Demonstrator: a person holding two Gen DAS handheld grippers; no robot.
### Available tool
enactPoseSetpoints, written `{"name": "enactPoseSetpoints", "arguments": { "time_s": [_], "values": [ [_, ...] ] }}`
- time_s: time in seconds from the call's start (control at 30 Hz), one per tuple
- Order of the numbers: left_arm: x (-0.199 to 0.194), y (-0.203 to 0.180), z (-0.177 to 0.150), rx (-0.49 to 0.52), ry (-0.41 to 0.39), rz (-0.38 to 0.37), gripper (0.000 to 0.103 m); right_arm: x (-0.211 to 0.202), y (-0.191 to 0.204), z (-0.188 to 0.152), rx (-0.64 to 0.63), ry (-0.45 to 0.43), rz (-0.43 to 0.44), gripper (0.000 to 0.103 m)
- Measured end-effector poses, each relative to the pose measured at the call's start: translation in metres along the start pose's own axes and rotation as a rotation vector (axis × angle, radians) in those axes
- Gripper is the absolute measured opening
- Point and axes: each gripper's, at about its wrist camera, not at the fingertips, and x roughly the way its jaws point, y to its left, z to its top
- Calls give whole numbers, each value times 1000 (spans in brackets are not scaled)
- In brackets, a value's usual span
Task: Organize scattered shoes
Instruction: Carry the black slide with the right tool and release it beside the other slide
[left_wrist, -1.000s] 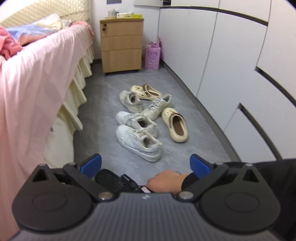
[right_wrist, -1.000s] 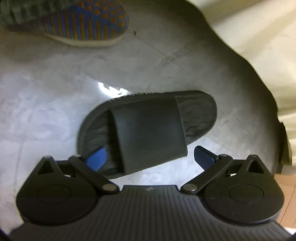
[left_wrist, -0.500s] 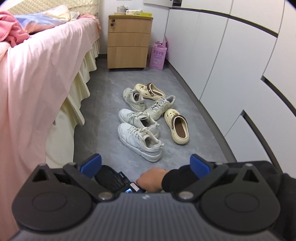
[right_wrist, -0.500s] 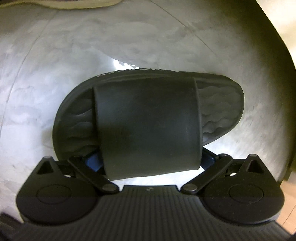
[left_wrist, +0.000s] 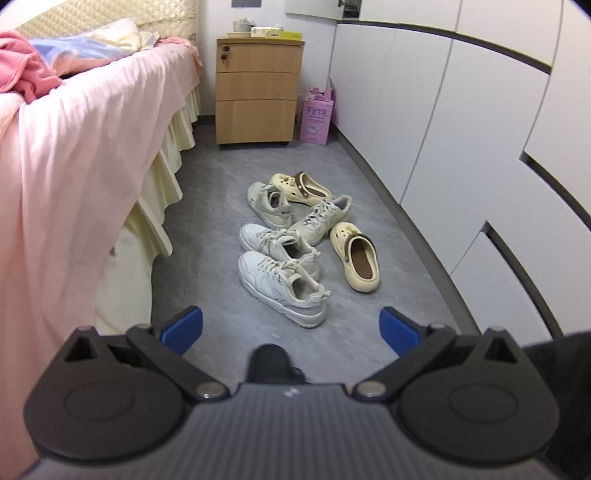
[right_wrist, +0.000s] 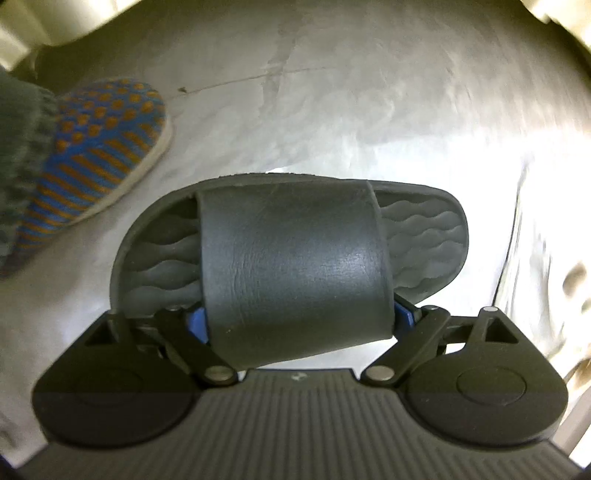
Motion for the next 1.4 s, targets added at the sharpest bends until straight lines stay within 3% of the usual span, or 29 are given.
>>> {"name": "enactPoseSetpoints", "arguments": {
  "time_s": [0.2,0.33,0.5,0.6,0.77,0.87,1.1,1.27,1.33,1.4],
  "values": [
    [1,2,-1,-22,6,23,103,-5,-16,-50,278,21,-72,91],
    [6,1,-2,-27,30,25,103,-8,-57,-106,613,43,-164,91],
    [14,-5,-4,-13,55,33,103,0,-99,-159,794,44,-228,91],
    [20,-8,-6,10,64,57,103,9,-117,-184,831,75,-290,91],
    [29,-9,-10,29,86,99,103,25,-143,-213,990,104,-322,91],
    [32,-9,-11,42,92,117,103,30,-147,-224,1013,104,-334,91],
    [35,-5,-13,47,105,133,103,56,-156,-257,1040,196,-380,92],
    [35,-4,-11,46,98,142,103,58,-160,-266,1049,167,-331,92],
    [36,-3,-11,42,97,137,103,55,-158,-267,1062,153,-311,103],
    [35,-3,-10,35,94,132,103,40,-155,-267,1094,110,-285,103]
  ]
}}
